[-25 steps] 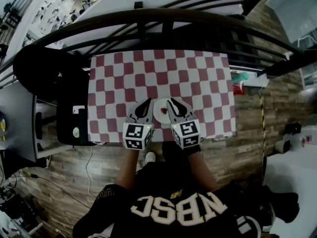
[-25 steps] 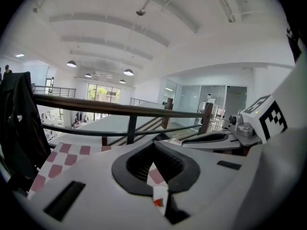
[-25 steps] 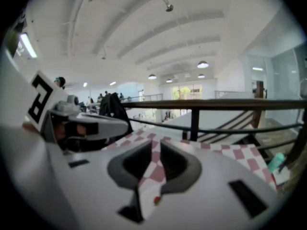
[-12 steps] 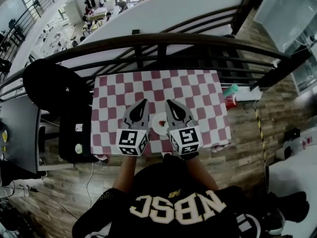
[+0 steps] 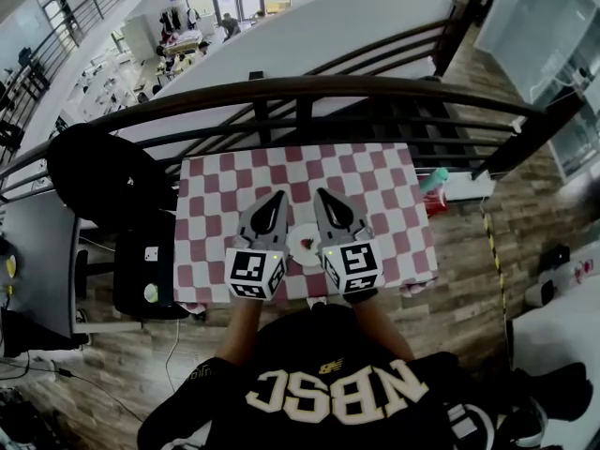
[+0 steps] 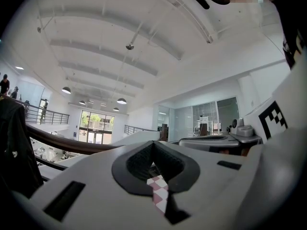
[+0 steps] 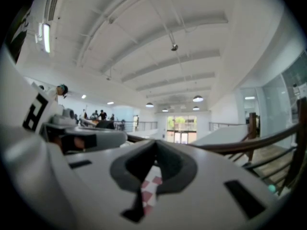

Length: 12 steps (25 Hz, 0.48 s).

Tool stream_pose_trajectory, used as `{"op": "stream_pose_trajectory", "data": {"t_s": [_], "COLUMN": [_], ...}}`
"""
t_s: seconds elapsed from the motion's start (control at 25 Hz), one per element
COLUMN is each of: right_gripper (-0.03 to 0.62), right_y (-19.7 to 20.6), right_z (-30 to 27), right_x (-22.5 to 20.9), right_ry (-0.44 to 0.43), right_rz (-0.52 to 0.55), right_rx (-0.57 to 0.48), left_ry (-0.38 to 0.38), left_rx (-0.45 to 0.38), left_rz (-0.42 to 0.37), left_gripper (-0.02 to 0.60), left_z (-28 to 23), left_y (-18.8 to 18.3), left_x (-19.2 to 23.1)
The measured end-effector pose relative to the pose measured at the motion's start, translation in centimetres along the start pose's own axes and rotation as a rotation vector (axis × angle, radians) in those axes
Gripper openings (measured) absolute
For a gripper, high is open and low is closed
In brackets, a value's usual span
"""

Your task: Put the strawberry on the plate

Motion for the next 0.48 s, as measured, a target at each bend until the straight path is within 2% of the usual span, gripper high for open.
{"op": "stream_pose_trajectory", "data": {"t_s": [0.48], "right_gripper": [0.018], "right_y": [-0.5], "right_z": [-0.5], "right_x": [-1.6], "right_ry": [0.022], "right_rz": [-0.015], "right_rx": [-0.013], "left_ry": [0.011], "left_rx": [0.001], "left_rz": [-0.021], "left_gripper": [0.009], "left_z": [-1.4], "left_y": [-0.4], "left_x": [-0.1]}}
Point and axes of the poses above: the fingertips, and each gripper's own axes: z backward along the fingers, x to its left, y out of its underside, the point moved 5 cm from there along z, backward along the fingers, and after that the axes turned 13 degrees about -z, right-handed, at the moved point
